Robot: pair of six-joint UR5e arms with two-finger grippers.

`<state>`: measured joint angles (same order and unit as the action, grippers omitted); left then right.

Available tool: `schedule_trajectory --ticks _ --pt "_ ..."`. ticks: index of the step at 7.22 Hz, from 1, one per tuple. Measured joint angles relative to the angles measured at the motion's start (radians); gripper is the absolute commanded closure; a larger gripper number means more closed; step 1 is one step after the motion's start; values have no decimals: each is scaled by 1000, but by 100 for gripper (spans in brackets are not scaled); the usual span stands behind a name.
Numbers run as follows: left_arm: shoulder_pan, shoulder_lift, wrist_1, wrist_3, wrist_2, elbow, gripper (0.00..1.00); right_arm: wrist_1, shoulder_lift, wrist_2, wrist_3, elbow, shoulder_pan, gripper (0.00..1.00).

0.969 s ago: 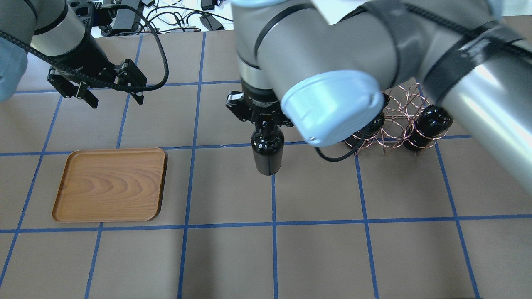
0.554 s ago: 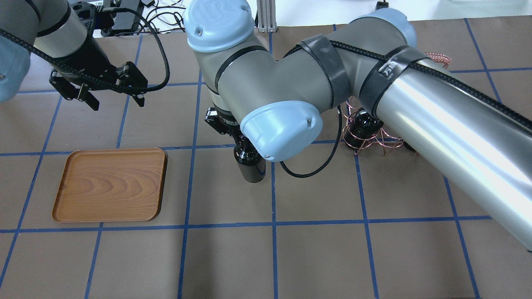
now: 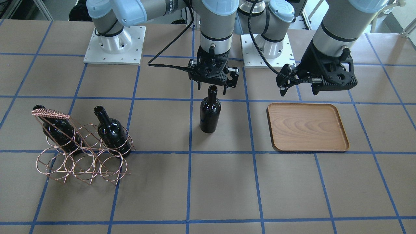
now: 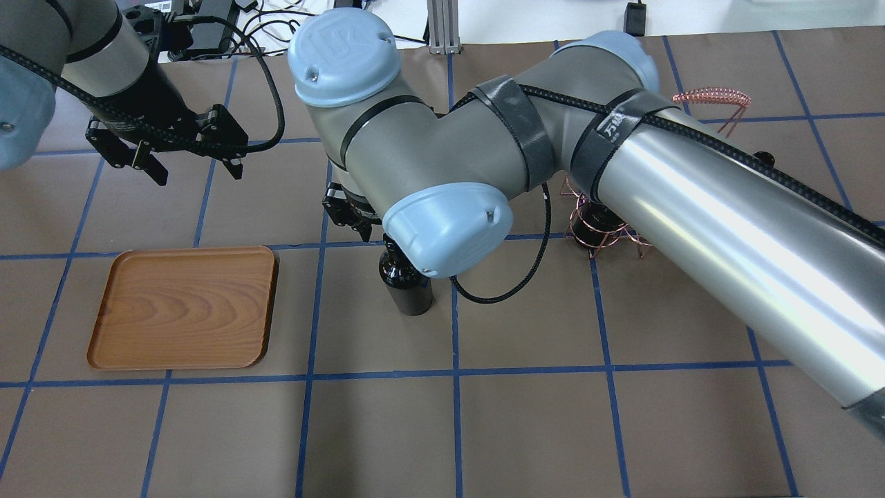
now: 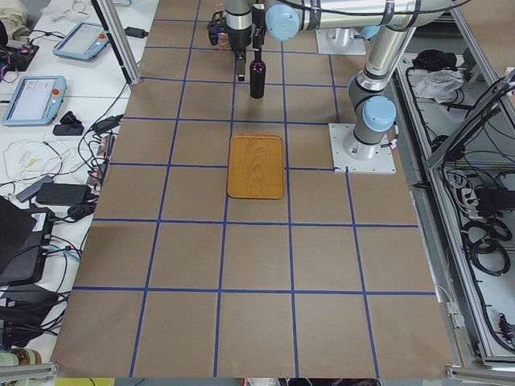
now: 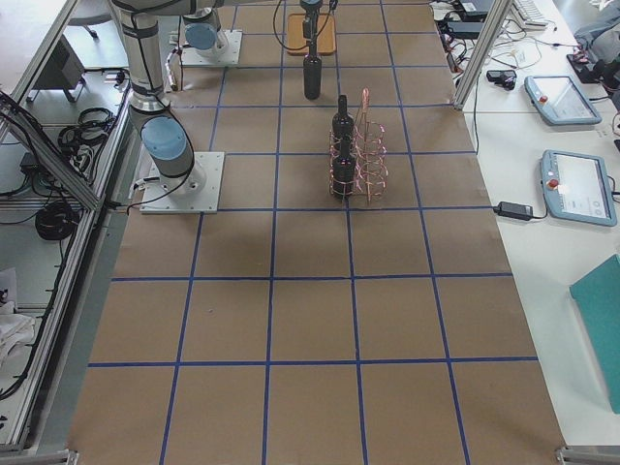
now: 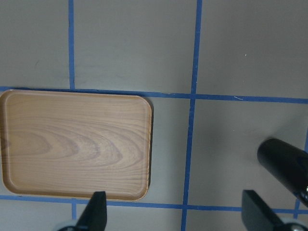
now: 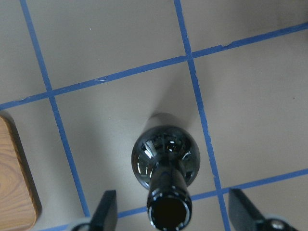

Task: Take wine from basket and place on tray
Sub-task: 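Stand the bottle upright on the table and open the right gripper, then lower the left gripper onto the standing bottle while the right gripper withdraws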

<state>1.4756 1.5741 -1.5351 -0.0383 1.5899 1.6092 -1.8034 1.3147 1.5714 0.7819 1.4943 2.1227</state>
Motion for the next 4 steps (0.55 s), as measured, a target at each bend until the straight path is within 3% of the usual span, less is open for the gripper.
schedule_trajectory --ticks 2,4 --pt "0 -1 7 -1 -2 -2 0 13 43 5 -188 -22 -117 0" --pt "12 -7 11 3 -11 -1 0 118 126 12 -451 -26 -298 0"
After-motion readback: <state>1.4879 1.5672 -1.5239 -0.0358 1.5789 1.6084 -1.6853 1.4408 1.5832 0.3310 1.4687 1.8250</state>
